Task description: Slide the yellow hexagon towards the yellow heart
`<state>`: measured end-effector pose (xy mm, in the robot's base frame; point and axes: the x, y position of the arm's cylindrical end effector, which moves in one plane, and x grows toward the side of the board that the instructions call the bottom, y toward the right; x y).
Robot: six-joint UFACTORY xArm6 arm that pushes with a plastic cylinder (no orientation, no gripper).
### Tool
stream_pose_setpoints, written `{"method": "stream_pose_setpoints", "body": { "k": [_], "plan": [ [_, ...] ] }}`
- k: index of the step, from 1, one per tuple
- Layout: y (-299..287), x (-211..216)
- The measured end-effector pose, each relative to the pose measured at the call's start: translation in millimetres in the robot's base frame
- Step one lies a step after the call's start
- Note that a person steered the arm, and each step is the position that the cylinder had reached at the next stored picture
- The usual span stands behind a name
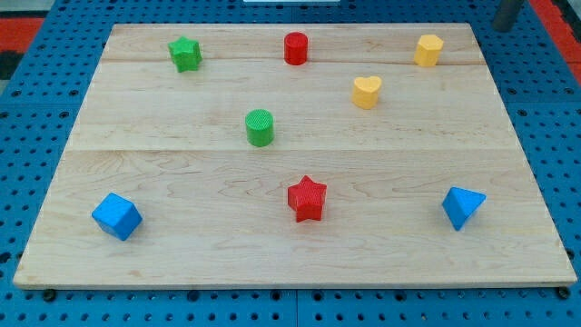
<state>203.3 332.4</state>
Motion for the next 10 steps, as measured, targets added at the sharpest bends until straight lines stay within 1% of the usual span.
{"method": "stream_pose_setpoints", "body": {
  "k": [1,2,4,5,6,8,9,10],
  "plan": [
    [0.0,0.0],
    [-15.8,-0.1],
    [-124.2,3.8],
    [-127.1,38.4],
    [-117.9,75.1],
    [-80.9,94.1],
    [-97.6,118.7],
    [-141.1,123.3]
  ]
}}
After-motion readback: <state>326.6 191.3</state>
